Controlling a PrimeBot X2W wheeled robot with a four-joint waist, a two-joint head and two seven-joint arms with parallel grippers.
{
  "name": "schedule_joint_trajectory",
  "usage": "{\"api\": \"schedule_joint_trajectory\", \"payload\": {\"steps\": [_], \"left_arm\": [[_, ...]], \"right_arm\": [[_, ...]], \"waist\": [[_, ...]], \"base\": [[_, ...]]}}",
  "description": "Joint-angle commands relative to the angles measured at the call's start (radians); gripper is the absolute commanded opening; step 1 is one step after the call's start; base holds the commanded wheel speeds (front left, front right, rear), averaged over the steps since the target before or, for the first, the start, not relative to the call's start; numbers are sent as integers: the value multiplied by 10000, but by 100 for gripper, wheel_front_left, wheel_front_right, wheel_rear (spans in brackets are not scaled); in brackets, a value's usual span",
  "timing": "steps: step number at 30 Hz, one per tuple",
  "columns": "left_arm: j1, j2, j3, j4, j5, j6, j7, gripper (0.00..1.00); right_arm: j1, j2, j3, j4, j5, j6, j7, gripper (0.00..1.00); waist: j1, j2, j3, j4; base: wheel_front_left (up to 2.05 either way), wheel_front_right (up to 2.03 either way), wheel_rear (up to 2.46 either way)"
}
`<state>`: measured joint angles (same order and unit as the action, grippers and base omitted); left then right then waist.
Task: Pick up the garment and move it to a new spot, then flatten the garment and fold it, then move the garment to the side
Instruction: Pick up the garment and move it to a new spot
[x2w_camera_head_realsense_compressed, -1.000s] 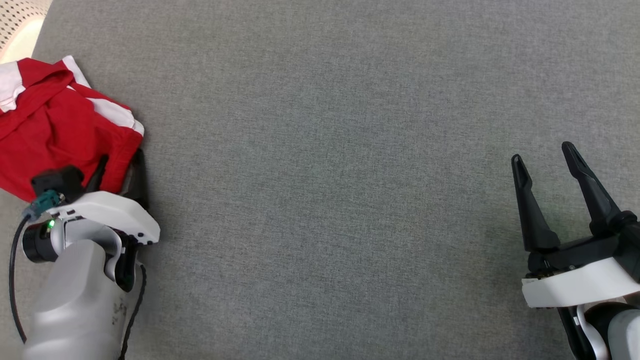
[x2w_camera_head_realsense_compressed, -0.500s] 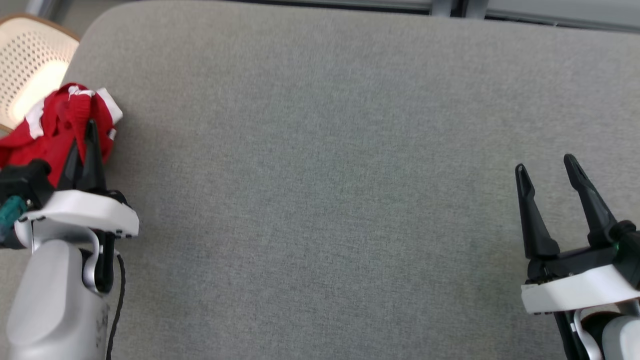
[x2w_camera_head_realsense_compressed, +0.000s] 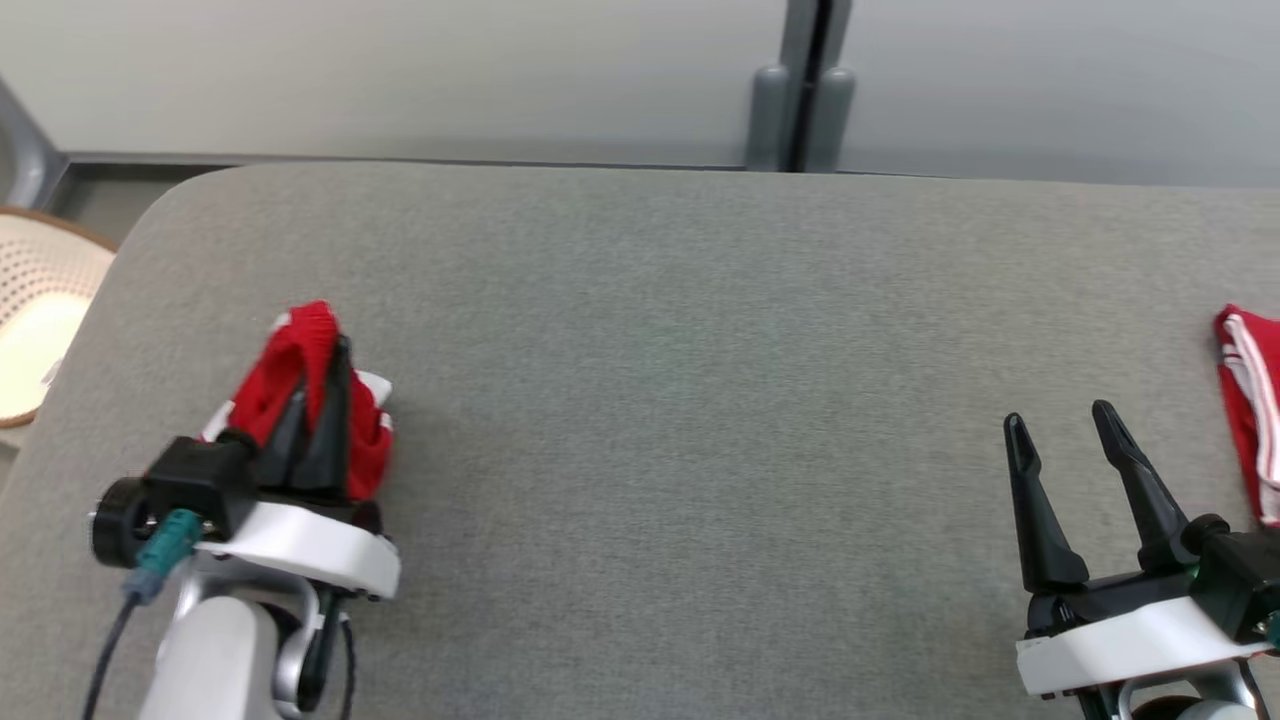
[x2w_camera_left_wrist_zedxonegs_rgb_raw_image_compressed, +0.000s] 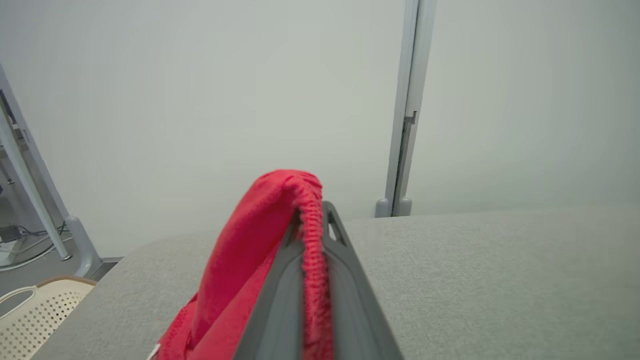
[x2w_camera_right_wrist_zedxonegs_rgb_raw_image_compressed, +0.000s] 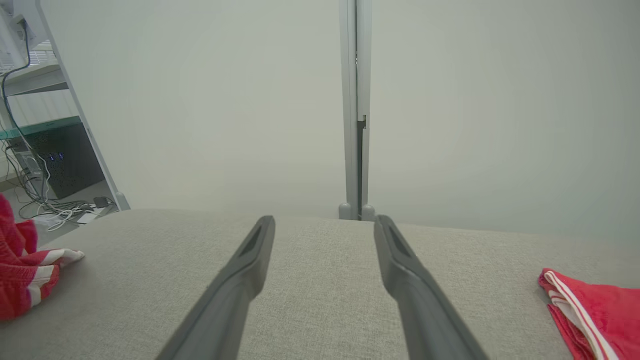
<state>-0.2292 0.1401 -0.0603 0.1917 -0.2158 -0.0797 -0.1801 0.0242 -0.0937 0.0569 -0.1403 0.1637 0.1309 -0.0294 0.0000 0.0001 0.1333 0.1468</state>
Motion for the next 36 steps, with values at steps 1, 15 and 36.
{"api": "schedule_joint_trajectory", "payload": {"steps": [1, 15, 36], "left_arm": [[91, -64, -253, -250, 59, -79, 213, 0], [-1559, -691, -3174, -178, -15, -475, 642, 0], [-1969, -65, -4470, 557, -1072, -80, 388, 100]], "right_arm": [[92, 4, 20, -13, -55, -4, -39, 100], [-296, 276, 22, 158, 120, -4, -447, 100], [-763, 413, -79, 1050, 205, -4, -1090, 100]], "waist": [[0, -1, -167, -475], [0, -1, 1319, -3440], [0, -1, 1524, -2964]], "base": [[0, 0, 0], [0, 0, 0], [0, 0, 0]]}}
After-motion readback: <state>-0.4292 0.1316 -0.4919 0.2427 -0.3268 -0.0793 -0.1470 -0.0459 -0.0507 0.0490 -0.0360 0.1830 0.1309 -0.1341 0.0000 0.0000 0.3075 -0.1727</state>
